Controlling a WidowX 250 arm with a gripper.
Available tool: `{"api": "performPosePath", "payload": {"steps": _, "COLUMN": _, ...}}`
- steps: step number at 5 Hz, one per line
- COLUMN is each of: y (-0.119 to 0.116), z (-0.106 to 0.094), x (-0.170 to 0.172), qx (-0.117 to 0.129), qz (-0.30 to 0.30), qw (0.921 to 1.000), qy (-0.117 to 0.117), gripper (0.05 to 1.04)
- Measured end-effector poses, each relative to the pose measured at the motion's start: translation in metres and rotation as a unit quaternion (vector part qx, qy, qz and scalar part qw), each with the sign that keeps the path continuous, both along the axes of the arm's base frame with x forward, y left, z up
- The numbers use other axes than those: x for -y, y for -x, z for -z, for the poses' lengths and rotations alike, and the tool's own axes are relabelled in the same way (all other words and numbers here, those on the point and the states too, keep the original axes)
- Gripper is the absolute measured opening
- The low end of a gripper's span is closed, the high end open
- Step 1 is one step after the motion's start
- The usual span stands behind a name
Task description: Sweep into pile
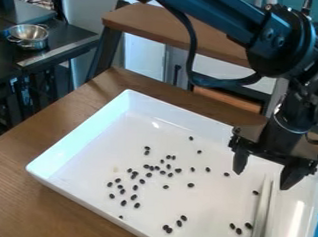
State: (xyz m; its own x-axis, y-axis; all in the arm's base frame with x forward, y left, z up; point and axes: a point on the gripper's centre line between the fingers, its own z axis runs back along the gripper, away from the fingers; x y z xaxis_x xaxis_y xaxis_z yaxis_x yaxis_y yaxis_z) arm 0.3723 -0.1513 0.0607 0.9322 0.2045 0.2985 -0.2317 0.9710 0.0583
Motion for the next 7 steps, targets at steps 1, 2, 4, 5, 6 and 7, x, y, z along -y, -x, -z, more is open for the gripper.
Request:
{"api": "performPosePath", "payload": {"steps": 1, "y": 0.004, "z": 0.017, "x": -0.002, "qx": -0.02, "qz": -0.003, "qw": 0.9998, "qy": -0.009, "gripper": 1.0}}
{"api": "performPosePath", "payload": {"steps": 2, "y": -0.001, "z": 0.018, "x": 0.002, "qx": -0.005, "qz": -0.004, "qw": 1.0, "qy": 0.006, "gripper": 1.0}}
{"api": "performPosePath", "payload": {"steps": 4, "y": -0.005, "z": 0.028, "x": 0.0, "qx": -0.027, "qz": -0.016, "qw": 0.9973, "qy": 0.066, "gripper": 1.0}}
{"api": "performPosePath", "payload": {"steps": 5, "y": -0.005, "z": 0.037, "x": 0.002, "qx": -0.048, "qz": -0.017, "qw": 0.995, "qy": 0.085, "gripper": 1.0}}
{"api": "performPosePath", "payload": {"steps": 6, "y": -0.006, "z": 0.053, "x": 0.004, "qx": -0.051, "qz": -0.021, "qw": 0.9962, "qy": 0.067, "gripper": 1.0}}
{"api": "performPosePath", "payload": {"steps": 7, "y": -0.002, "z": 0.056, "x": 0.011, "qx": -0.054, "qz": -0.016, "qw": 0.9964, "qy": 0.064, "gripper": 1.0}}
